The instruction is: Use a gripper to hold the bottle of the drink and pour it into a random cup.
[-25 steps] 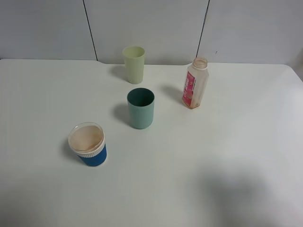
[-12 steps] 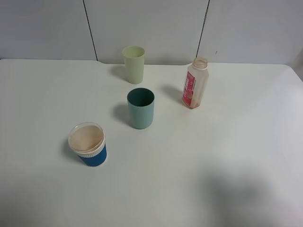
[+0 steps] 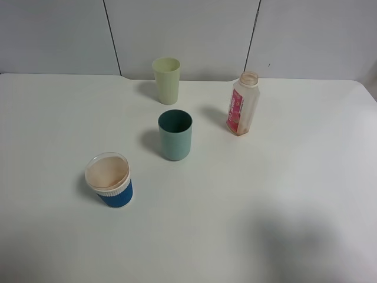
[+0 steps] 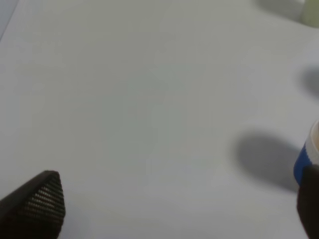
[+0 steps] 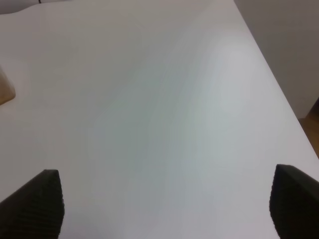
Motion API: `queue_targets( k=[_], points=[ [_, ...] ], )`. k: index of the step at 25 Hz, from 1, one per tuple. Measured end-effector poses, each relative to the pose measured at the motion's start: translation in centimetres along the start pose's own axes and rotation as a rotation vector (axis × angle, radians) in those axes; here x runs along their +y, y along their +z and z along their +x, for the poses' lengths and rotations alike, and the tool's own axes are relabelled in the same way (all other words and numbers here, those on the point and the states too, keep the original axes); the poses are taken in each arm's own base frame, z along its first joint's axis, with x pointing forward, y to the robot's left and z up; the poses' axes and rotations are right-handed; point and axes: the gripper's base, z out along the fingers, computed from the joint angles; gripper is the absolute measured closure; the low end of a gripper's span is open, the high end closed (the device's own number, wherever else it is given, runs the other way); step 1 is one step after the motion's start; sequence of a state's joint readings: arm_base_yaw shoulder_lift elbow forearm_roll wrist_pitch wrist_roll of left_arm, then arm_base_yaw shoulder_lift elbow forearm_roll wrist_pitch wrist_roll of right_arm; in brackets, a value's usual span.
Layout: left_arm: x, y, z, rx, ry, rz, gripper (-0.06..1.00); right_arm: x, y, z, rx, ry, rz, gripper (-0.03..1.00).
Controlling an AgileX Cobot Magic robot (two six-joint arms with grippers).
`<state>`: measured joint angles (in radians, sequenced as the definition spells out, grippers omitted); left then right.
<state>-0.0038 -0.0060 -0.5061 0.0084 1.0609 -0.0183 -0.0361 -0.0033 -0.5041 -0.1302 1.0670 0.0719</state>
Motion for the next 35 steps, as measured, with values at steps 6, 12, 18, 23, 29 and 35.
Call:
queue_targets(
  k=[6, 12, 18, 23, 29, 35],
  points=[
    [0.0, 0.0, 0.0, 0.0, 0.0, 0.0, 0.02, 0.0, 0.0, 0.0, 0.0, 0.0, 0.0, 0.16],
    [0.0, 0.0, 0.0, 0.0, 0.0, 0.0, 0.02, 0.0, 0.0, 0.0, 0.0, 0.0, 0.0, 0.16],
    [0.0, 0.0, 0.0, 0.0, 0.0, 0.0, 0.02, 0.0, 0.0, 0.0, 0.0, 0.0, 0.0, 0.16],
    [0.0, 0.0, 0.0, 0.0, 0.0, 0.0, 0.02, 0.0, 0.0, 0.0, 0.0, 0.0, 0.0, 0.16],
    [0.0, 0.0, 0.0, 0.0, 0.0, 0.0, 0.02, 0.0, 0.0, 0.0, 0.0, 0.0, 0.0, 0.16],
    [0.0, 0.0, 0.0, 0.0, 0.0, 0.0, 0.02, 0.0, 0.0, 0.0, 0.0, 0.0, 0.0, 0.16]
  ],
)
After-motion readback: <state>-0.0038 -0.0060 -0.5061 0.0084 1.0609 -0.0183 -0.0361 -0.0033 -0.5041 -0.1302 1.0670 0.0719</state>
